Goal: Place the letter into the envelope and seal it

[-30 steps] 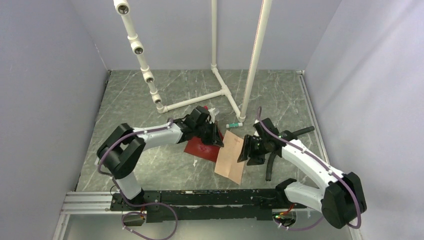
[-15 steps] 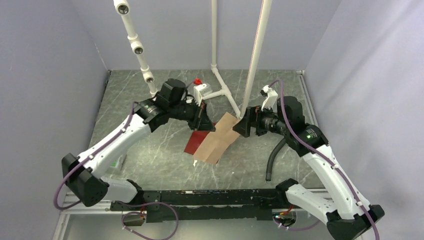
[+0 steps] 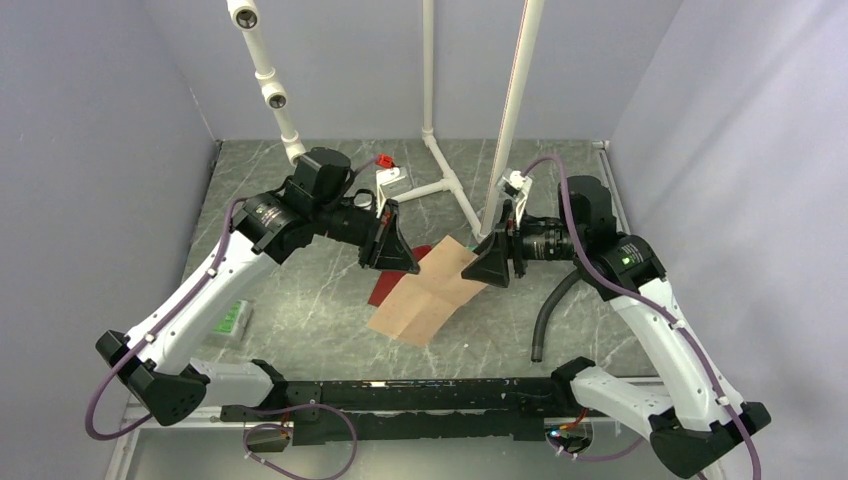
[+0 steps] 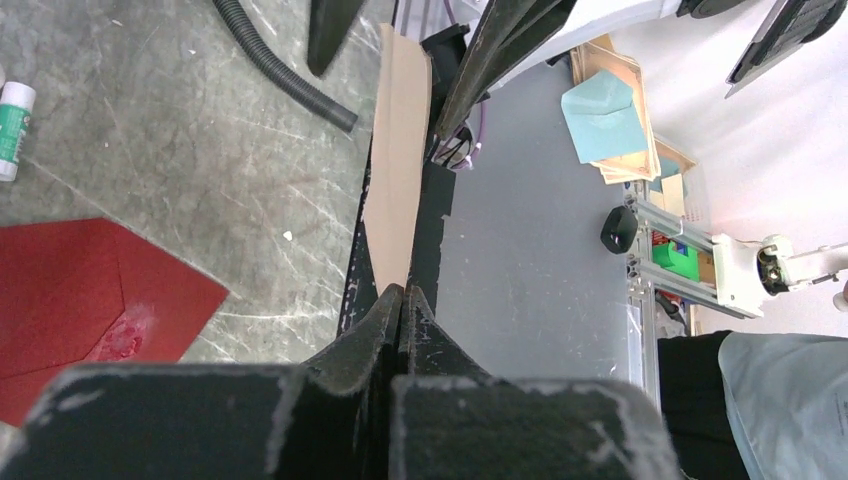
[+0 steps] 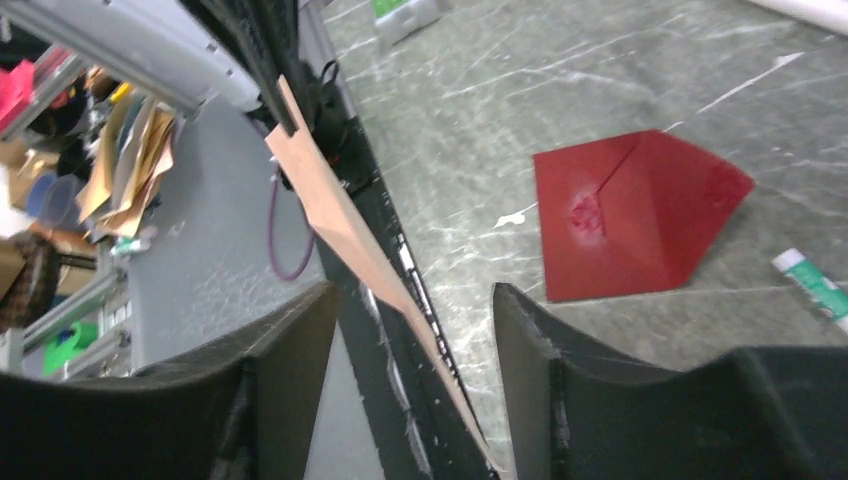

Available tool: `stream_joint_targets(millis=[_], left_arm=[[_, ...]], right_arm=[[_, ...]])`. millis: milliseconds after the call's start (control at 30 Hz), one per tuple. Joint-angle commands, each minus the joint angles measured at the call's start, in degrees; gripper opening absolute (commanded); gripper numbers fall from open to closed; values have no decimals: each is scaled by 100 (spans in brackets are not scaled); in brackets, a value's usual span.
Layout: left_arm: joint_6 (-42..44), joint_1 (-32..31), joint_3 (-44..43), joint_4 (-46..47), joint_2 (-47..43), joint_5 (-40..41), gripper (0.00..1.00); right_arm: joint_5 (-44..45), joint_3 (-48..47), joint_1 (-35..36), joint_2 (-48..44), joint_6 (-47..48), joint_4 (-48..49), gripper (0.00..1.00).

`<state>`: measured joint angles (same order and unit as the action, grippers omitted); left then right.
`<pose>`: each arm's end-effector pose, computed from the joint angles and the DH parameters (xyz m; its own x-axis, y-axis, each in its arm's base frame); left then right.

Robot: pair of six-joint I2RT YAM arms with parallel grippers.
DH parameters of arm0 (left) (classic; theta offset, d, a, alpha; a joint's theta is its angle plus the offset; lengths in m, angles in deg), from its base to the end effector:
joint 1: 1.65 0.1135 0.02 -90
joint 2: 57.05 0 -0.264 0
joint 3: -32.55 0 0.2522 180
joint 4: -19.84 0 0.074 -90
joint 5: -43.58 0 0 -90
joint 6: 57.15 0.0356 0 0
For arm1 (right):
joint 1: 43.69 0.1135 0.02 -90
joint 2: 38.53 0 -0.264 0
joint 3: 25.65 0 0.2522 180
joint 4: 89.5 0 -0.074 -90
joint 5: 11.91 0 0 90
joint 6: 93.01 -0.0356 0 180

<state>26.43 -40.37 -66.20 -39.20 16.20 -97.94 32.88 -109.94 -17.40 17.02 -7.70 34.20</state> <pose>0.1789 -0.1792 0.4217 -0.5288 0.3348 -0.7799 0.8445 0.1155 -0.5230 0.1499 0.1022 0.4066 -0.4851 -0.1754 -0.8567 -0.8393 0.3685 0.3997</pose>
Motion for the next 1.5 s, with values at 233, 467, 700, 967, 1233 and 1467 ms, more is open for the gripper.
stream_joint_targets(millis=[233, 467, 700, 967, 1233, 1467], left_arm=[[-258, 14, -158, 138, -191, 506, 71], [-662, 22, 216, 369, -393, 298, 85], [-698, 31, 377, 228, -516, 746, 76], [-934, 40, 468, 532, -770, 757, 19], [-1214, 40, 431, 929, -1055, 1519, 2], [-1566, 42, 535, 1644, -1021, 1289, 2]], right_arm=[[-277, -151, -10, -320, -155, 89, 0], [-528, -704, -9, -408, -114, -191, 0], [-795, -1104, -10, -443, -87, -342, 0], [-936, -1362, -9, -276, -168, -443, 0], [-1910, -1119, -9, -242, -868, 399, 59], [-2520, -139, -9, -753, -2456, 2758, 77]])
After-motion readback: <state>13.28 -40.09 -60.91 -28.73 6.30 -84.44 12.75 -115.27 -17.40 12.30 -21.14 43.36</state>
